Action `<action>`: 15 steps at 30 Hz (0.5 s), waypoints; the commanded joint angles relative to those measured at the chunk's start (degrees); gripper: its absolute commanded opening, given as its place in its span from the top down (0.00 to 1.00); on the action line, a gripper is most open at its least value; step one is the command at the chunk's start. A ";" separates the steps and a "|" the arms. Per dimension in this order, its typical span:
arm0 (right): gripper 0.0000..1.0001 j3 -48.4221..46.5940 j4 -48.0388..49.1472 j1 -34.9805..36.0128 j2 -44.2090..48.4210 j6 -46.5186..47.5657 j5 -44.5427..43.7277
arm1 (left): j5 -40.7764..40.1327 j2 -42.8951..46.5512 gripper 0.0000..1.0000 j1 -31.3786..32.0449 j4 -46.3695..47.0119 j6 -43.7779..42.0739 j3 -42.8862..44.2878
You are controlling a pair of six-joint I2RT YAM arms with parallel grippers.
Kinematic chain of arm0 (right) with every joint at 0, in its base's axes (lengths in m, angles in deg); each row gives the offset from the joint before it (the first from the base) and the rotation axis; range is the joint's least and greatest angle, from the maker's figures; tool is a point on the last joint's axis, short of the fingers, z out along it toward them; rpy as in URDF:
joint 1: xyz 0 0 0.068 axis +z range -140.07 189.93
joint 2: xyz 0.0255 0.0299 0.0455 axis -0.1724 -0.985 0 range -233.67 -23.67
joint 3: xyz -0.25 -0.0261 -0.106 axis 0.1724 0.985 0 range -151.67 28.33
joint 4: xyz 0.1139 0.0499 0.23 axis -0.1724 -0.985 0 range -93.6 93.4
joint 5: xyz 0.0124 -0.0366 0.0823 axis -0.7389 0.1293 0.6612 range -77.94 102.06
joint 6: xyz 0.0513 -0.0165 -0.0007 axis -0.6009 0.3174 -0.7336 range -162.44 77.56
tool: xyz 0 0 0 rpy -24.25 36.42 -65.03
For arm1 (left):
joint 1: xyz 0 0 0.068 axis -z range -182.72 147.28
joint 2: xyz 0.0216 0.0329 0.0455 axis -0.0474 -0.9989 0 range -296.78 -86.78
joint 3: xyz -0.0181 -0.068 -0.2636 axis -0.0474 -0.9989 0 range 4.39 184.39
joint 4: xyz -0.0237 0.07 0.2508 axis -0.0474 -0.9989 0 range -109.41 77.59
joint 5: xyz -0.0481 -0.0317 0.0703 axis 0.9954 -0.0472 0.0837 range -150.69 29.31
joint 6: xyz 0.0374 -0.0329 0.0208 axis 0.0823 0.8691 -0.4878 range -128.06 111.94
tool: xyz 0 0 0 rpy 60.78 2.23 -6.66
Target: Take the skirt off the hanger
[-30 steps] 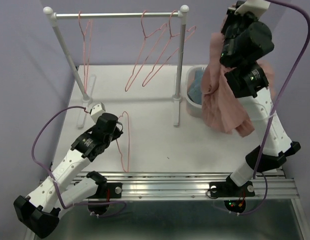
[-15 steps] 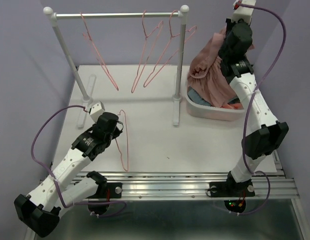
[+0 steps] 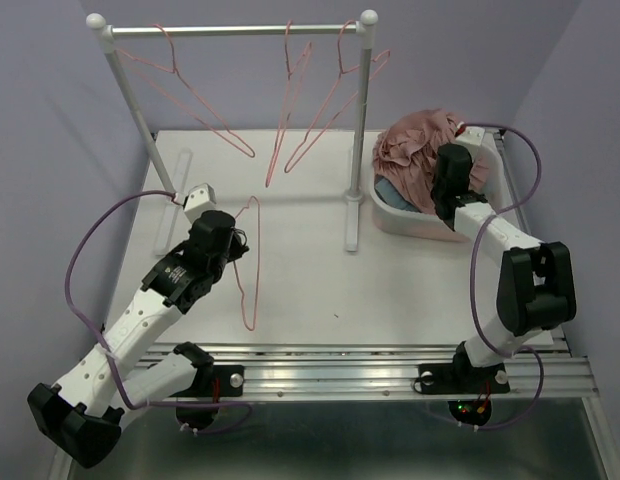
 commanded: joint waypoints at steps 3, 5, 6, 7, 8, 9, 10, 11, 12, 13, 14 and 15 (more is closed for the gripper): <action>0.99 12.17 3.52 -1.74 -3.19 -18.76 5.68 | 0.67 -0.87 1.00 0.29 2.87 -2.97 4.18; 0.99 13.76 2.82 -2.44 -4.25 -19.74 6.91 | 0.67 -1.13 1.00 0.29 2.52 -3.32 5.06; 0.98 13.77 2.20 -2.44 -5.04 -19.74 7.26 | 1.20 -1.13 1.00 0.29 2.34 -4.02 5.68; 0.96 13.51 1.50 -2.44 -5.22 -19.74 7.09 | 1.29 -1.04 1.00 0.29 2.34 -4.20 5.86; 0.87 12.46 -0.42 -2.96 -5.13 -19.83 6.57 | 1.55 -0.87 1.00 0.29 2.17 -4.29 5.95; 0.82 11.84 -1.57 -2.97 -4.26 -19.74 5.87 | 1.81 -0.61 1.00 0.29 1.82 -4.37 5.69; 0.63 11.31 -2.54 -2.97 -3.38 -19.74 5.69 | 1.90 -0.52 1.00 0.29 1.64 -4.11 5.51; 0.49 10.26 -4.46 -2.97 -2.33 -19.39 5.95 | 1.82 0.01 1.00 0.29 1.29 -3.94 4.81; 0.35 9.55 -5.61 -2.97 0.12 -18.95 6.56 | 2.25 0.27 1.00 0.29 1.11 -3.76 4.46; 0.15 9.03 -6.67 -2.97 1.62 -18.69 7.17 | 2.43 0.88 1.00 0.29 0.94 -3.41 4.19; 0.08 7.80 -8.94 -2.97 3.11 -18.60 8.48 | 3.13 1.06 1.00 0.38 0.67 -3.23 3.67; 0.03 7.27 -10.27 -2.97 4.52 -18.60 9.11 | 3.13 1.33 1.00 0.29 0.58 -3.15 3.49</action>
